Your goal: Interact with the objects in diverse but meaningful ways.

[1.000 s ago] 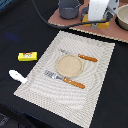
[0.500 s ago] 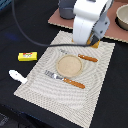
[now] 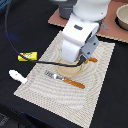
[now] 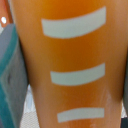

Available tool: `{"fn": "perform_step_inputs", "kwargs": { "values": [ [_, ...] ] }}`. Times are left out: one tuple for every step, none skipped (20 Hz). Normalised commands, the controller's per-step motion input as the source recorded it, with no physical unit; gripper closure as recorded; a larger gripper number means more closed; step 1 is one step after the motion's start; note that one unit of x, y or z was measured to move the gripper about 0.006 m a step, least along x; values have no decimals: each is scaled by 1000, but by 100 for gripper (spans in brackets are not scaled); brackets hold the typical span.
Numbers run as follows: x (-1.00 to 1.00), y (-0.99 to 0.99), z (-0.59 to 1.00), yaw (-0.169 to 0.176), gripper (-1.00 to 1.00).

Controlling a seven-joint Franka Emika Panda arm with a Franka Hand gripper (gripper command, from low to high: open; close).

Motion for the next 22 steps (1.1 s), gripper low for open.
{"fn": "perform_step_inputs", "kwargs": {
  "values": [
    [-163,0,-297,20,100],
    [-160,0,-303,20,100],
    [-134,0,-311,19,100],
    [-137,0,-317,20,100],
    [-163,0,-340,18,100],
    [-186,0,-346,19,100],
    [-234,0,-357,19,100],
    [-277,0,-377,19,100],
    [-334,0,-397,21,100],
    [-389,0,-420,24,100],
    [-414,0,-420,25,100],
    [-443,0,-431,27,100],
    [-471,0,-437,28,100],
    [-469,0,-426,29,100],
    [-486,0,-417,29,100],
    [-511,0,-394,26,100],
    [-560,0,-317,21,100],
    [-580,0,-237,25,100],
    [-611,0,-209,26,100],
    [-600,0,-203,29,100],
    [-594,0,-209,31,100],
    [-557,0,-197,32,100]
  ]
}}
